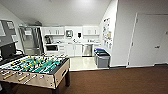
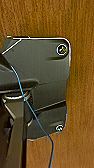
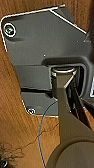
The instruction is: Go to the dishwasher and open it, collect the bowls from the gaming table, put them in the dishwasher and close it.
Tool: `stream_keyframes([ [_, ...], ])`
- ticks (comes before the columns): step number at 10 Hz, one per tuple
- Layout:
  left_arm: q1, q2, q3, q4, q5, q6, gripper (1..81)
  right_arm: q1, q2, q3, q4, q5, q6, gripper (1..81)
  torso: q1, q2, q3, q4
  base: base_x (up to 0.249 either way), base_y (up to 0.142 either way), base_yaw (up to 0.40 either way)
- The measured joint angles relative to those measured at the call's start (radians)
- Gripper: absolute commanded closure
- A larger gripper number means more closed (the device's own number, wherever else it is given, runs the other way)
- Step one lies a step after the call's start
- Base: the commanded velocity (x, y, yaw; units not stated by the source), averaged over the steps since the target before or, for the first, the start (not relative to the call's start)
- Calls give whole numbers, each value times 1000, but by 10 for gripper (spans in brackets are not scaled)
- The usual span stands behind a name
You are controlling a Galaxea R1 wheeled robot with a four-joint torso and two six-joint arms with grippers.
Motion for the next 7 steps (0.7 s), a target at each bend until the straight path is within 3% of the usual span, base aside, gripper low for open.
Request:
stream_keyframes([
  [7, -11, 0, 0, 0, -11, 0, 10, 7, 26, -57, -1, 7, -10, 10, 2, 1, 0, 0, 214, 0, 0],
])
